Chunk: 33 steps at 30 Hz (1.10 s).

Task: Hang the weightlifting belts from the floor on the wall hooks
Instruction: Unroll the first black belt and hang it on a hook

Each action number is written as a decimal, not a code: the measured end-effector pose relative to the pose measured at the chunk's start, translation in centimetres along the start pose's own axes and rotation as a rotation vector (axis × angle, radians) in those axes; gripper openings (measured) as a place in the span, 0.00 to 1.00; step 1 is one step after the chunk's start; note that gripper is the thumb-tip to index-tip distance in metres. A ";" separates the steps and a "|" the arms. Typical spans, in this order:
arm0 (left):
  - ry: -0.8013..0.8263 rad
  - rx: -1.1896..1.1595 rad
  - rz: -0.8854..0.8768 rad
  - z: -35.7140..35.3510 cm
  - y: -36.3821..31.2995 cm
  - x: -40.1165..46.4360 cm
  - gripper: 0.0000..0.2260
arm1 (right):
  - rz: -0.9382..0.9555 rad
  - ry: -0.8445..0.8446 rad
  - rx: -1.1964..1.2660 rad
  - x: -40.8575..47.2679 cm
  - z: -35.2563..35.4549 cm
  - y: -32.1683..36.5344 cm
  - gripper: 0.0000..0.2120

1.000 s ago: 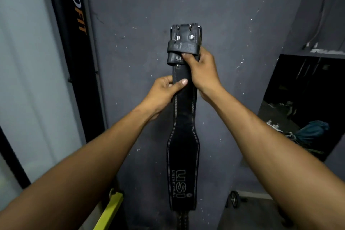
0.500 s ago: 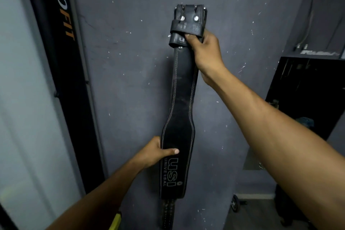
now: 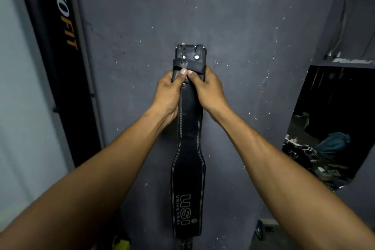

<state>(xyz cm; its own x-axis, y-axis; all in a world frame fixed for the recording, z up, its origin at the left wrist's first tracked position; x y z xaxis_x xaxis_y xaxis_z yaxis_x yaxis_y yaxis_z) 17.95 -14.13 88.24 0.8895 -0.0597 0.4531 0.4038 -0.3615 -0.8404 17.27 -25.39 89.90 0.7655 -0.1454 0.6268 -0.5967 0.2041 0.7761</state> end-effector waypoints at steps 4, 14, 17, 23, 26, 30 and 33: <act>0.023 -0.042 -0.015 -0.7 0.4 -0.9 0.08 | 0.006 -0.045 0.230 -3.6 0.4 -2.5 0.14; -0.022 -0.012 0.008 1.5 0.7 -1.4 0.05 | -0.405 0.218 0.254 -20.6 0.4 -15.6 0.11; -0.026 -0.037 0.030 2.2 2.2 -2.1 0.05 | -0.386 0.203 0.228 -18.5 0.6 -13.7 0.13; -0.022 -0.018 0.007 1.8 1.8 -2.6 0.05 | -0.139 0.136 0.269 -10.2 0.0 -4.9 0.04; -0.036 -0.029 -0.027 1.8 -0.4 -1.7 0.04 | -0.181 0.174 0.314 -11.6 -1.0 -6.4 0.11; -0.033 -0.074 -0.060 2.2 -2.7 -0.1 0.04 | -0.293 0.159 0.292 -17.2 -1.6 -11.1 0.12; -0.026 -0.077 -0.043 2.7 -2.1 -0.4 0.04 | -0.385 0.169 0.276 -19.5 -1.3 -12.4 0.12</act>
<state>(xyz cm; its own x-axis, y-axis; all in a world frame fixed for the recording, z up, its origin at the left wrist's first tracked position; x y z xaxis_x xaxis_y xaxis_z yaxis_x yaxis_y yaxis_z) 17.34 -10.82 89.02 0.8774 -0.0188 0.4795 0.4250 -0.4333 -0.7947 10.07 -23.82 68.01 0.9574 0.0040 0.2887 -0.2869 -0.1003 0.9527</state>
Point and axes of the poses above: each hand's wrist, its own x-axis towards the middle knuckle, its own z-axis out of the back of the hand, y = z × x, the point moved 4 cm from there along x, towards the middle knuckle, and after that the axes turned 9 degrees about x, right-handed, at the moved point
